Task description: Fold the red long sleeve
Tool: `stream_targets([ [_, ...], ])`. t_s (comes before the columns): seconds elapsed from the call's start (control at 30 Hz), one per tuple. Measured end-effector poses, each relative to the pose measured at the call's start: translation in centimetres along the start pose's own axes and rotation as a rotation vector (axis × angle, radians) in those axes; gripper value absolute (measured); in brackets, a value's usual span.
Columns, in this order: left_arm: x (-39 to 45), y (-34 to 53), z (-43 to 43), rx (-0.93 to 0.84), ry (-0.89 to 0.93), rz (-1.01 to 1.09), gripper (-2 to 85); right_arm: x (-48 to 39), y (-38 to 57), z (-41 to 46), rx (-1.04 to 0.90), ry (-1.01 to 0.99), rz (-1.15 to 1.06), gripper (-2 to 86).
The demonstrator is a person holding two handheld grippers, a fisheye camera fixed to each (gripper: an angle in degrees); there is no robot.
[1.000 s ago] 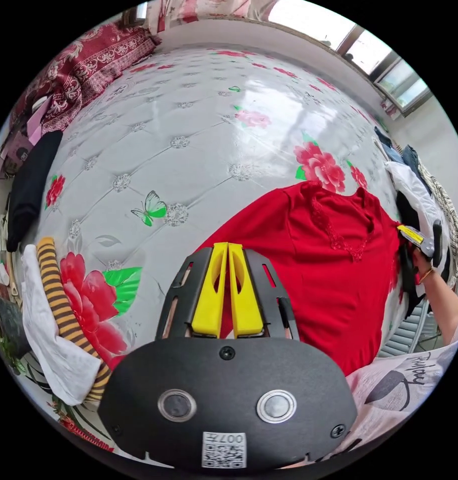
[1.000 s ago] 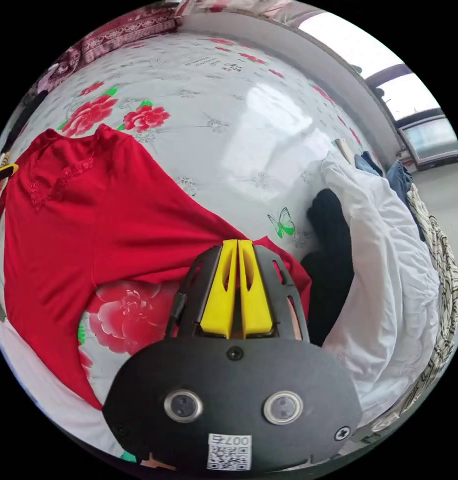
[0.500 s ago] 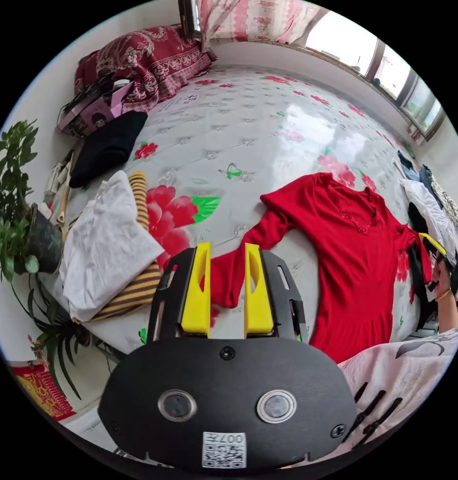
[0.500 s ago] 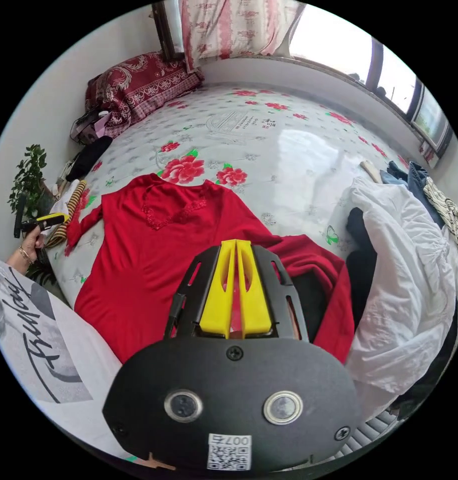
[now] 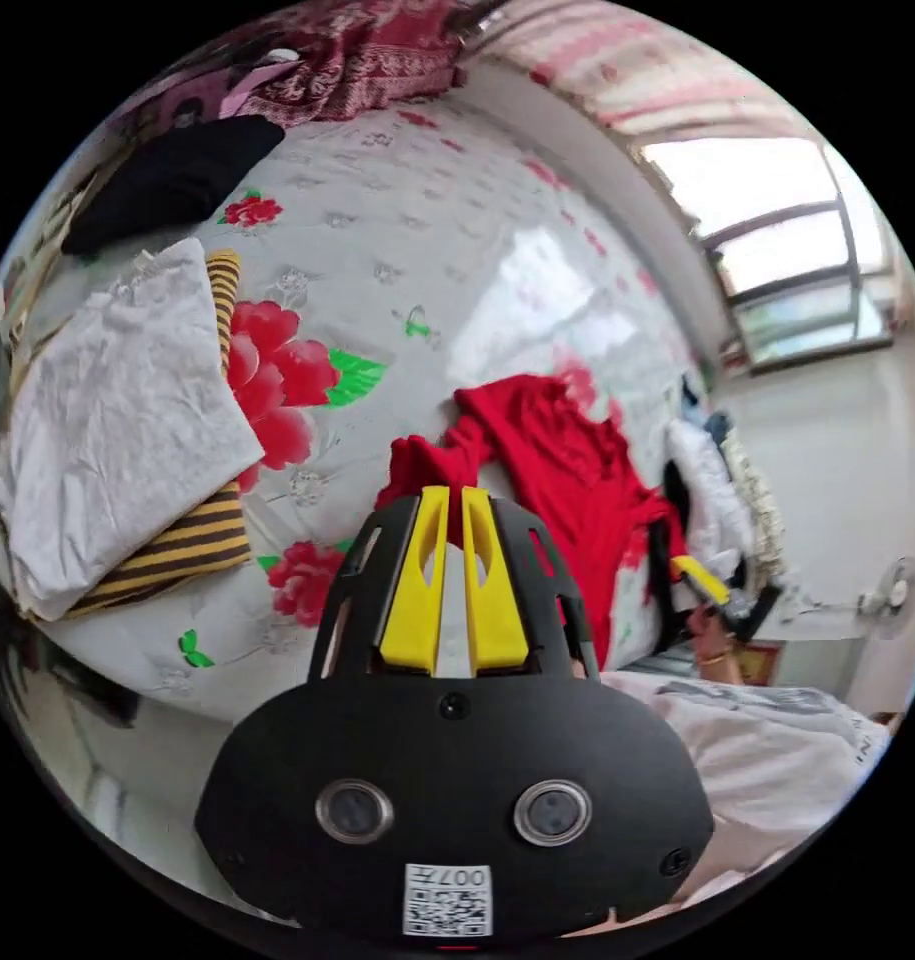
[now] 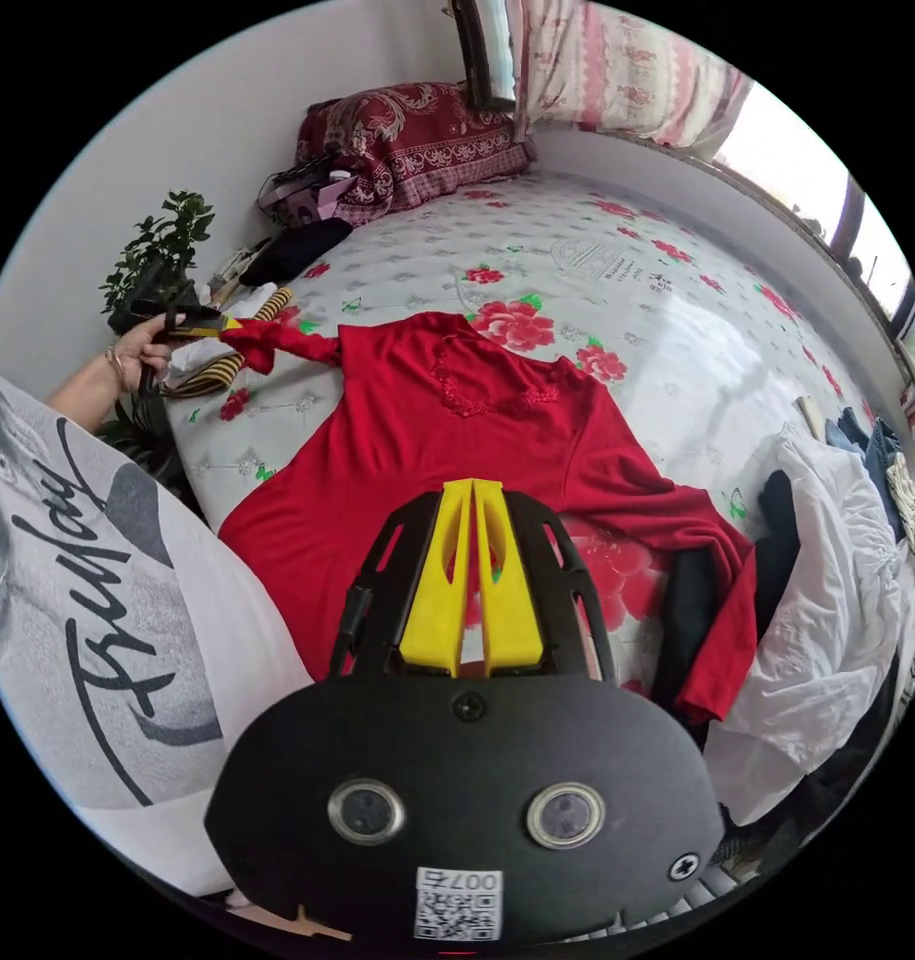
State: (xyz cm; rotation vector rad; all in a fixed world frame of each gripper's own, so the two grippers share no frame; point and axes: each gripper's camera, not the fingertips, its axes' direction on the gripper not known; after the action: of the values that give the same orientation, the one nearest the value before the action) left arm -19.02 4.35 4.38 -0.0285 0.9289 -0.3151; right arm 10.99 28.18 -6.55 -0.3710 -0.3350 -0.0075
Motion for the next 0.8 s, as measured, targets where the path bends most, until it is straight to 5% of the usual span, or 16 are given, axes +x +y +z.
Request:
stream_targets([
  [0.13,-4.5,0.5,-6.4,0.210,0.384,-0.141,-0.6,-0.6,0.4,-0.2,0.066,-0.140,0.035,-0.2],
  [0.57,-6.4,0.7,-2.8,0.132,0.695,-0.308,-0.6,-11.0,-9.6,3.2,0.056,-0.396,-0.305,6.7],
  [0.8,-2.7,3.4,0.1,0.064,0.686,-0.339,0.0,-13.5,-15.0,5.7,0.084,-0.431,-0.196,7.9],
])
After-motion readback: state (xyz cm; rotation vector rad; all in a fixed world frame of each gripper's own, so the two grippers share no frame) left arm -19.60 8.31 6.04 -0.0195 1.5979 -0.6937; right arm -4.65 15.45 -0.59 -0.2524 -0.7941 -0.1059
